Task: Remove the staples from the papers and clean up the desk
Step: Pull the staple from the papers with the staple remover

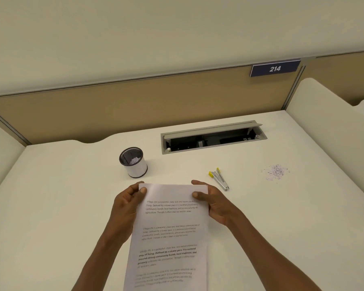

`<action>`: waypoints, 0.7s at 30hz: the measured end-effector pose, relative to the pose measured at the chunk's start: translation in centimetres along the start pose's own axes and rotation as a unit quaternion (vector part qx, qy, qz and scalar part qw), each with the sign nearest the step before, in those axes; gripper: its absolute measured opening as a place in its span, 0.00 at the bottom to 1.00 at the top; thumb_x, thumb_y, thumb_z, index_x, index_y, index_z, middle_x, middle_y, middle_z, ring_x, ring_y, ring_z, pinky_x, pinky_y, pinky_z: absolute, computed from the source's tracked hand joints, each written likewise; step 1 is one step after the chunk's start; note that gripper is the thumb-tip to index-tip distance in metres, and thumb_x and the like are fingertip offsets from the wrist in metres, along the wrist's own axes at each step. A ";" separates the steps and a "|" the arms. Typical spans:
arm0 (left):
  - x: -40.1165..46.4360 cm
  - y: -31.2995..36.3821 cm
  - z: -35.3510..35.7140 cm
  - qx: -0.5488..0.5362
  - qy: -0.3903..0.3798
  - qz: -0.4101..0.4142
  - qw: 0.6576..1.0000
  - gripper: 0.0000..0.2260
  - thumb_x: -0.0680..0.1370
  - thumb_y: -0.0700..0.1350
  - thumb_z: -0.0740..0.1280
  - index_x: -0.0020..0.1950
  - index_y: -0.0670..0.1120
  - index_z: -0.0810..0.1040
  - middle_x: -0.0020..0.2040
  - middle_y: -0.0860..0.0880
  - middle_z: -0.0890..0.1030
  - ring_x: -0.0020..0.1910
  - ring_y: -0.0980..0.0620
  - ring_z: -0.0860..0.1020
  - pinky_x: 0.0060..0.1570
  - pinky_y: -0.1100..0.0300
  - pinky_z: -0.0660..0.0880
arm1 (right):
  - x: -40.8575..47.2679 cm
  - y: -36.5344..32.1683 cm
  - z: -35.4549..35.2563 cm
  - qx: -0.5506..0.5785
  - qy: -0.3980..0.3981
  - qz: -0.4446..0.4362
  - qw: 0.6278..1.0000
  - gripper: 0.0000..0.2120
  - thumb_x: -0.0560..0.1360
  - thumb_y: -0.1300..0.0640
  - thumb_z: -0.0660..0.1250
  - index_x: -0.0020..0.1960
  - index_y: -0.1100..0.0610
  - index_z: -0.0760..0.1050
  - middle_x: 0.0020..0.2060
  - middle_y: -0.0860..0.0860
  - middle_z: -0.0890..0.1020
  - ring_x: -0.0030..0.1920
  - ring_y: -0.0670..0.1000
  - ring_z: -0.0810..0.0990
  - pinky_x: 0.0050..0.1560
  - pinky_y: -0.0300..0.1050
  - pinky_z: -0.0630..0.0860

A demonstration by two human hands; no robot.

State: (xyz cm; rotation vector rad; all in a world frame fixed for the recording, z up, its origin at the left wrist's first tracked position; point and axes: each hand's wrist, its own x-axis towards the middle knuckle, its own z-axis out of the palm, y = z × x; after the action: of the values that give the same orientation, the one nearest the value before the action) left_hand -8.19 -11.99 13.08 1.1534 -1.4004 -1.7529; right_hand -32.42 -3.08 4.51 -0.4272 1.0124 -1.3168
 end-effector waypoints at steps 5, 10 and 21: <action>-0.6 0.4 -0.6 -0.038 -0.020 -0.006 0.999 0.13 0.79 0.47 0.66 0.56 0.38 0.78 0.44 0.40 0.83 0.38 0.47 0.81 0.36 0.55 0.80 | -1.3 -2.0 1.2 -0.062 0.013 -0.033 0.997 0.20 0.71 0.64 0.74 0.61 0.68 0.76 0.58 0.65 0.81 0.57 0.63 0.81 0.61 0.60 0.76; -1.0 0.6 -1.2 -0.100 -0.018 0.009 0.995 0.12 0.75 0.47 0.69 0.53 0.40 0.78 0.44 0.42 0.82 0.38 0.48 0.81 0.36 0.57 0.81 | -2.1 -3.7 2.5 -0.092 0.026 -0.043 0.995 0.19 0.71 0.64 0.74 0.60 0.67 0.77 0.57 0.65 0.81 0.56 0.64 0.81 0.58 0.59 0.78; -1.7 0.8 -1.3 -0.138 -0.021 0.043 0.989 0.11 0.71 0.47 0.71 0.48 0.43 0.75 0.43 0.45 0.82 0.34 0.50 0.80 0.30 0.60 0.78 | -4.0 -4.9 4.1 -0.122 0.055 -0.049 0.990 0.16 0.70 0.64 0.74 0.56 0.67 0.80 0.53 0.65 0.83 0.48 0.61 0.83 0.51 0.54 0.81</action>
State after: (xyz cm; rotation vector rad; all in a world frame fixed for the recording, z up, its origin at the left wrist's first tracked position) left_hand -6.33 -11.29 14.20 0.9005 -1.1664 -1.8495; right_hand -31.75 -1.71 11.88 -0.6002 1.2665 -1.3191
